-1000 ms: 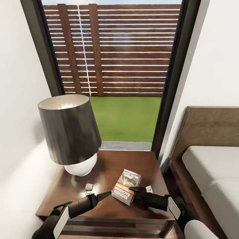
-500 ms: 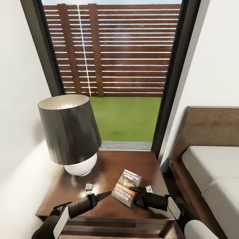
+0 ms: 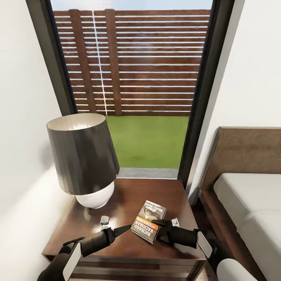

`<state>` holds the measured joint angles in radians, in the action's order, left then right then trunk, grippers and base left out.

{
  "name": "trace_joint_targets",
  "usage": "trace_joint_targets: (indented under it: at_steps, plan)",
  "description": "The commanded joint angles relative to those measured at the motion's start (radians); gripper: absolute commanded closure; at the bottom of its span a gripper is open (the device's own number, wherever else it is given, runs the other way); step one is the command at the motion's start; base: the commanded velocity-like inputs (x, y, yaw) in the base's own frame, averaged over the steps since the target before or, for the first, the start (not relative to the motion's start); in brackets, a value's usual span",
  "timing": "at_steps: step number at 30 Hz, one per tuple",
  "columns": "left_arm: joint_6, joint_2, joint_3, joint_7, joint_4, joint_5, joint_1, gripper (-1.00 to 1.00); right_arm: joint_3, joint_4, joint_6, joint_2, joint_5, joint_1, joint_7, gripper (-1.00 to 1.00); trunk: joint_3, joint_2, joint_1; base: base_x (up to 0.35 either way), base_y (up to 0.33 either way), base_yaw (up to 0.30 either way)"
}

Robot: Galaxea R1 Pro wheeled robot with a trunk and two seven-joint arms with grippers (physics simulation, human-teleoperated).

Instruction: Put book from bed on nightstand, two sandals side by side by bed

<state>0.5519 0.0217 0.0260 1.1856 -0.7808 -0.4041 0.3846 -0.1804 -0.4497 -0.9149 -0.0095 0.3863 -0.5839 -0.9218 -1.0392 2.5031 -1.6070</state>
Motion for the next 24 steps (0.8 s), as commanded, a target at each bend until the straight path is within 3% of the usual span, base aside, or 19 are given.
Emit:
trace_joint_targets:
  at_steps: [1, 24]
  plan:
    - [0.009, 0.000, 0.000, 0.002, 0.000, -0.004, 0.000, -1.00, -0.004, 0.000, -0.004, 0.000, -0.003, -0.001, -0.003, -1.00, -0.001, 0.000, 0.000, 0.000, 0.000, 0.000]
    - [0.009, 0.000, 0.000, 0.002, 0.000, -0.004, 0.000, -1.00, -0.004, 0.000, -0.004, 0.000, -0.003, -0.001, -0.003, -1.00, -0.001, 0.000, 0.000, -0.049, 0.000, 0.000]
